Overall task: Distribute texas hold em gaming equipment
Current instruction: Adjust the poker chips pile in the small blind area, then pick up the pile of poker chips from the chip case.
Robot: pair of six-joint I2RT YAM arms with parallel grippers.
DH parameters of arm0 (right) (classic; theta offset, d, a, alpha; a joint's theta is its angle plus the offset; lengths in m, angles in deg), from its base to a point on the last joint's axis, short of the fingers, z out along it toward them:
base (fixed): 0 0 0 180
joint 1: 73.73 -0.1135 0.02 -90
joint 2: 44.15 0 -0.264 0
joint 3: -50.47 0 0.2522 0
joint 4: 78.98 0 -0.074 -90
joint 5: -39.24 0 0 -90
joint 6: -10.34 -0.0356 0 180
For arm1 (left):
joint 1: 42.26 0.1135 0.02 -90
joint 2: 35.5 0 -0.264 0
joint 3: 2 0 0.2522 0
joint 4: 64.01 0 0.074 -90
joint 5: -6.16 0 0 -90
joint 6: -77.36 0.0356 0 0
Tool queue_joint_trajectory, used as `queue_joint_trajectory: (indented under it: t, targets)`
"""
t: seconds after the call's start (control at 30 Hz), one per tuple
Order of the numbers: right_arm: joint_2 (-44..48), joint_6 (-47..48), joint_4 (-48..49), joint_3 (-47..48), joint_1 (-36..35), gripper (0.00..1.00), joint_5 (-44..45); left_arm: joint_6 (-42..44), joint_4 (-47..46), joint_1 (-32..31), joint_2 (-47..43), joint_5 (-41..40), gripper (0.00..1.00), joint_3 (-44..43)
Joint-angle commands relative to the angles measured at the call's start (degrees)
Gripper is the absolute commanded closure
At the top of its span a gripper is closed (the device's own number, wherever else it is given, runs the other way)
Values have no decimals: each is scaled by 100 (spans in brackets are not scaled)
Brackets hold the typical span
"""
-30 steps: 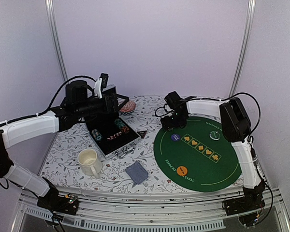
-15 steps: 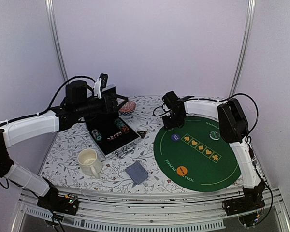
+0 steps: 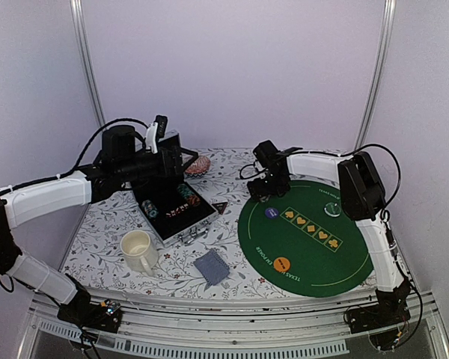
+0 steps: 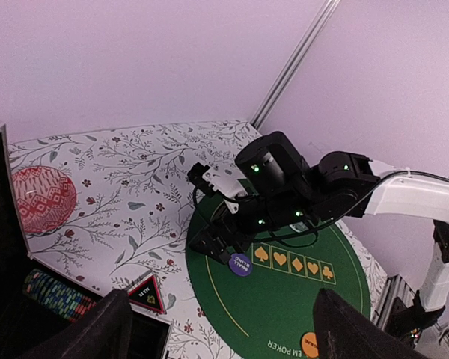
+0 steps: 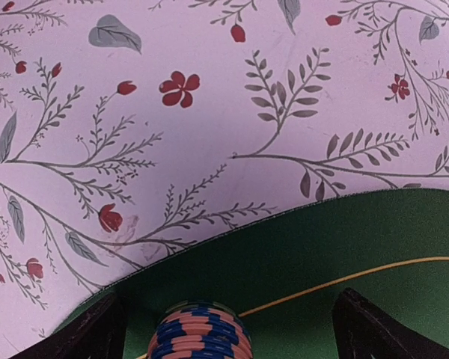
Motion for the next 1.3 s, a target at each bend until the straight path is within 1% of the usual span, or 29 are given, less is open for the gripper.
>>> queue_joint_trajectory:
  t: [0.0,0.03,0.1,0.23,0.33,0.4,0.43,0.5,0.6,0.67,0.73,0.87,0.97,1.17,1.27]
  targets:
    - [225,124,-230,36,-52,1,-118,156,350,73,72,92,15,-129]
    - [280,181,-232,48,-50,1,-138,172,449,68,75,113,15,-152]
    - [699,290,-224,59,-50,1,-237,254,691,58,80,168,16,-215]
    - [1610,756,-44,-198,-55,1,-528,665,1593,-11,95,-21,19,-498]
    - [2635,1296,558,-1027,-54,1,-902,1130,2388,-183,274,-453,23,-890]
    - [3353,1587,1053,-1762,-46,1,-1234,1415,2964,-281,633,-784,25,-1262]
    - [3700,1704,1329,-2154,-42,1,-1479,1493,3269,-288,827,-834,25,-1418]
    - [4316,1920,1833,-2868,-37,1,-1841,1542,3493,-276,1178,-782,25,-1602]
    - [4938,2167,2143,-3610,-36,1,-2095,1890,3697,-303,1626,-623,21,-1773]
    - [5145,2256,2208,-3852,-24,1,-2098,2182,3950,-363,1967,-1005,18,-1999]
    - [5263,2337,2280,-4050,-16,1,-2071,2449,4152,-392,2283,-1491,18,-2253]
    - [5299,2395,2457,-4291,43,1,-2051,2779,4237,-397,2804,-1951,25,-2677]
    - [5234,2400,2465,-4327,81,1,-2046,2950,4270,-393,3149,-2197,28,-2988]
    - [5182,2366,2461,-4607,141,1,-2014,3128,4456,-376,3840,-2042,32,-3365]
    - [5225,2333,2461,-4721,167,1,-2002,3130,4533,-367,3974,-1882,32,-3436]
